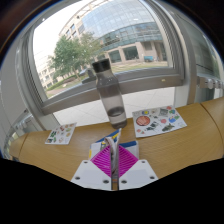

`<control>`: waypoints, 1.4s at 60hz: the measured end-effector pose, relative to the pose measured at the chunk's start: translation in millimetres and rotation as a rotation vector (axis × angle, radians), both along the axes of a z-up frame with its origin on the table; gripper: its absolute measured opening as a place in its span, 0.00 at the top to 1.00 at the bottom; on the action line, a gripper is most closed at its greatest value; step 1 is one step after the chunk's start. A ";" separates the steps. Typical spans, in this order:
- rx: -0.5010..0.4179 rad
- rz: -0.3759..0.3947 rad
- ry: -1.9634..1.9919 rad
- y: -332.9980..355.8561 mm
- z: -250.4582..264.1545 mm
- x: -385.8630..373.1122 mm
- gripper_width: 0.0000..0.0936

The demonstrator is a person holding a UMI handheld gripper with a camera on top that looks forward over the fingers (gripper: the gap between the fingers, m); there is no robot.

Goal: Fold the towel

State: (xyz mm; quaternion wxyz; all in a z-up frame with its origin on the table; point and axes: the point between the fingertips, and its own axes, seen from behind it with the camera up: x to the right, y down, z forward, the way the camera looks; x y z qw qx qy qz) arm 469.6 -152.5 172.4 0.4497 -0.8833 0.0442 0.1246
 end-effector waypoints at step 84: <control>0.219 -0.057 -0.243 -249.4 67.2 -172.5 0.15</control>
